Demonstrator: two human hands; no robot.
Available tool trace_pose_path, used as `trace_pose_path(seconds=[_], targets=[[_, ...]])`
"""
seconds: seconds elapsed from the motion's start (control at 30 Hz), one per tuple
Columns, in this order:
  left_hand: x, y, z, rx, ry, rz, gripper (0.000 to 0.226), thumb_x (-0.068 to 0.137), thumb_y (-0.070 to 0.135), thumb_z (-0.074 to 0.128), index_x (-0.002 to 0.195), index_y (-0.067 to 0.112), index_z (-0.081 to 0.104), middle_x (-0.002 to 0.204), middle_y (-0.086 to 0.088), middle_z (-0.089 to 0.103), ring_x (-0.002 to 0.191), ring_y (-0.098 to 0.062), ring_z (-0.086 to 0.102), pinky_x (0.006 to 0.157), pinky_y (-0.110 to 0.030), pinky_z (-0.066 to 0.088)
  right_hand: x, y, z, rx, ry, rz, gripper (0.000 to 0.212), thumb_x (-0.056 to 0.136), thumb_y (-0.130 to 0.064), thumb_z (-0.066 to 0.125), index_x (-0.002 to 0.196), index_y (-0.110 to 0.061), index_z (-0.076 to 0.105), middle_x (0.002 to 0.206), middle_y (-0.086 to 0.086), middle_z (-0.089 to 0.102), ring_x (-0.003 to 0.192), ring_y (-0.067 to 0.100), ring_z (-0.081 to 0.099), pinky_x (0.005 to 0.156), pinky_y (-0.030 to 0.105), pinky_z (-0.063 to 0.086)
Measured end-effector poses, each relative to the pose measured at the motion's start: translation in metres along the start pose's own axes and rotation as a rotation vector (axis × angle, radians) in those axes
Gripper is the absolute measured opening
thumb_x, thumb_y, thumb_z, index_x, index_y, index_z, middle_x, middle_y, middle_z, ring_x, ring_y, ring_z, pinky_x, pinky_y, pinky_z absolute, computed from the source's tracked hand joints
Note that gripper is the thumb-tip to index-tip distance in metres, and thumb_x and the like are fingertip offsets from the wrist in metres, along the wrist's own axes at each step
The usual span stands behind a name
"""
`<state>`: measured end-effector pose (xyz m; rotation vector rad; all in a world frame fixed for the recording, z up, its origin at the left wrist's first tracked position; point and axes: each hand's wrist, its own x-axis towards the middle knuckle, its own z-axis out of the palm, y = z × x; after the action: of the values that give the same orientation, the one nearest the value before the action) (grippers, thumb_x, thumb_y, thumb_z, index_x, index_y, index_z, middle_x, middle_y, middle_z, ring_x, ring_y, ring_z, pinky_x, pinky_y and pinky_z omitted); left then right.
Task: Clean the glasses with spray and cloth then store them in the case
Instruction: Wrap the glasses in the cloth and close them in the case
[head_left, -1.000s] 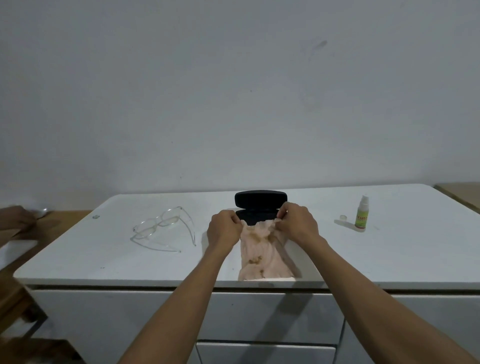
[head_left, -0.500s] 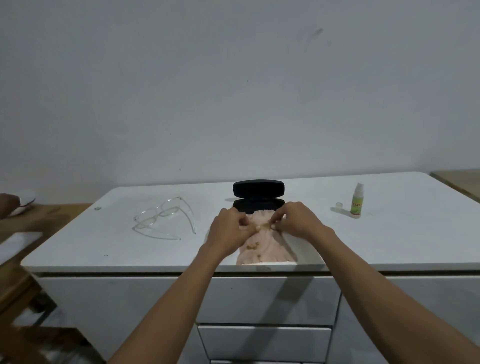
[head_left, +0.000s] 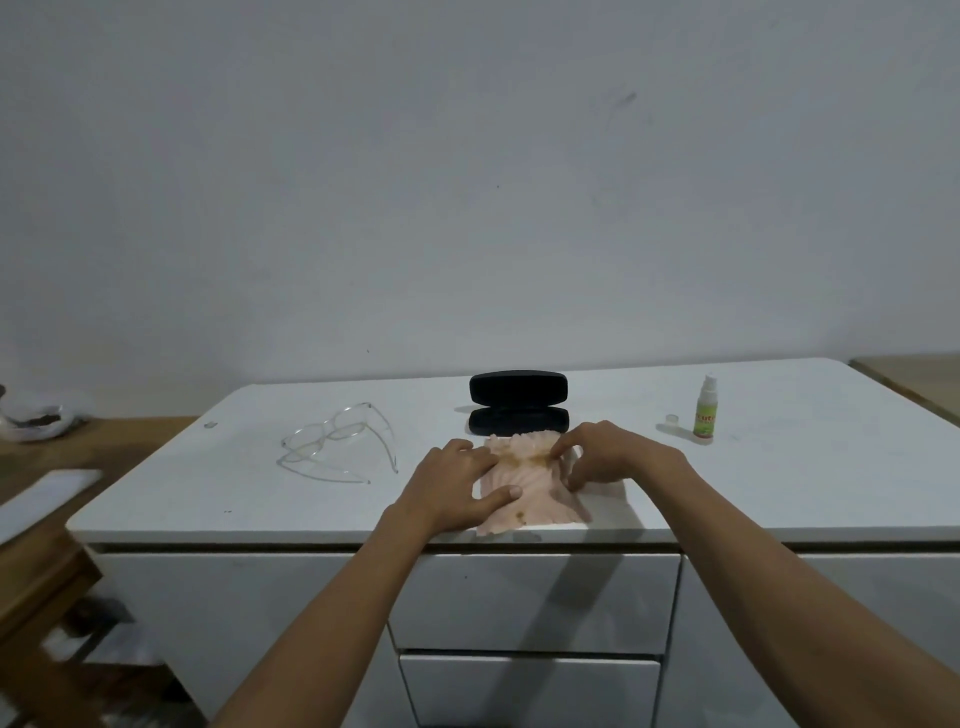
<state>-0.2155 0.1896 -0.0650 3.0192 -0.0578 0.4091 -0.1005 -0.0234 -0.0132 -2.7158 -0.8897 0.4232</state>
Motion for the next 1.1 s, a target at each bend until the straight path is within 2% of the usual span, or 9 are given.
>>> trace_pose_path(seconds=[0.1,0.2,0.33,0.4,0.5,0.73,0.83,0.97,1.1], targets=[[-0.003,-0.002,-0.002,0.022,-0.024,0.020,0.066,0.088,0.078,0.038,0.125,0.030,0.064,0.115,0.008,0.070,0.122,-0.021,0.052,0.090,-0.039,0.047,-0.005,-0.007,-0.005,-0.015,-0.035,0.005,0.049,0.085,-0.026,0.075,0.134,-0.028,0.067,0.137,0.000,0.061,0.126,0.023,0.054,0.098,0.032,0.045],[-0.005,-0.003,-0.004,0.039,-0.057,0.029,0.066,0.089,0.077,0.038,0.129,0.030,0.062,0.127,0.010,0.067,0.137,-0.023,0.045,0.100,-0.042,0.044,-0.005,-0.010,-0.004,-0.004,0.010,-0.010,0.037,0.089,-0.034,0.074,0.125,-0.024,0.073,0.133,0.001,0.065,0.121,0.023,0.058,0.099,0.033,0.047],[-0.007,-0.004,-0.005,0.032,-0.071,0.011,0.066,0.091,0.074,0.040,0.140,0.032,0.056,0.146,0.009,0.058,0.147,-0.024,0.035,0.110,-0.046,0.038,-0.005,-0.008,0.002,0.025,0.040,0.000,0.036,0.086,-0.021,0.076,0.122,-0.024,0.072,0.132,0.003,0.065,0.109,0.021,0.057,0.090,0.029,0.045],[-0.008,-0.004,-0.004,0.041,-0.076,0.013,0.067,0.092,0.074,0.039,0.143,0.033,0.053,0.151,0.008,0.053,0.149,-0.023,0.032,0.112,-0.046,0.037,-0.006,-0.011,0.000,-0.001,0.016,0.004,0.039,0.088,-0.019,0.073,0.127,-0.023,0.069,0.135,0.004,0.062,0.116,0.023,0.056,0.095,0.032,0.046],[-0.008,-0.002,-0.005,0.040,-0.076,0.014,0.066,0.093,0.072,0.040,0.145,0.032,0.051,0.154,0.009,0.050,0.150,-0.022,0.030,0.112,-0.045,0.036,-0.007,-0.016,-0.003,0.000,0.014,0.009,0.039,0.090,-0.029,0.072,0.129,-0.025,0.069,0.137,0.002,0.060,0.126,0.024,0.054,0.102,0.033,0.044],[-0.009,-0.002,-0.005,0.012,-0.075,0.008,0.065,0.093,0.071,0.043,0.145,0.033,0.051,0.153,0.008,0.051,0.150,-0.024,0.032,0.112,-0.045,0.036,-0.011,-0.017,-0.011,-0.074,-0.115,0.014,0.058,0.090,-0.010,0.070,0.144,-0.025,0.057,0.151,0.005,0.049,0.135,0.027,0.047,0.102,0.033,0.040],[-0.008,-0.002,-0.006,-0.004,-0.085,0.006,0.069,0.091,0.074,0.041,0.146,0.033,0.049,0.154,0.008,0.050,0.150,-0.023,0.031,0.113,-0.046,0.035,-0.016,-0.021,-0.016,-0.060,-0.151,-0.008,0.062,0.091,-0.015,0.071,0.149,-0.022,0.051,0.156,0.004,0.044,0.140,0.027,0.044,0.110,0.035,0.038],[-0.008,-0.003,-0.007,-0.001,-0.123,0.013,0.082,0.083,0.084,0.041,0.147,0.035,0.046,0.156,0.009,0.047,0.150,-0.024,0.030,0.113,-0.047,0.034,-0.022,-0.025,-0.015,-0.170,-0.253,-0.016,0.083,0.091,-0.029,0.075,0.160,-0.021,0.029,0.164,0.003,0.031,0.146,0.028,0.037,0.113,0.035,0.034],[-0.009,0.000,-0.012,0.007,-0.120,0.022,0.077,0.085,0.081,0.045,0.147,0.034,0.047,0.155,0.008,0.048,0.150,-0.024,0.030,0.113,-0.045,0.034,-0.022,-0.029,-0.019,-0.228,-0.309,-0.001,0.088,0.092,-0.023,0.074,0.162,-0.022,0.021,0.166,0.004,0.029,0.148,0.029,0.035,0.113,0.033,0.035]])
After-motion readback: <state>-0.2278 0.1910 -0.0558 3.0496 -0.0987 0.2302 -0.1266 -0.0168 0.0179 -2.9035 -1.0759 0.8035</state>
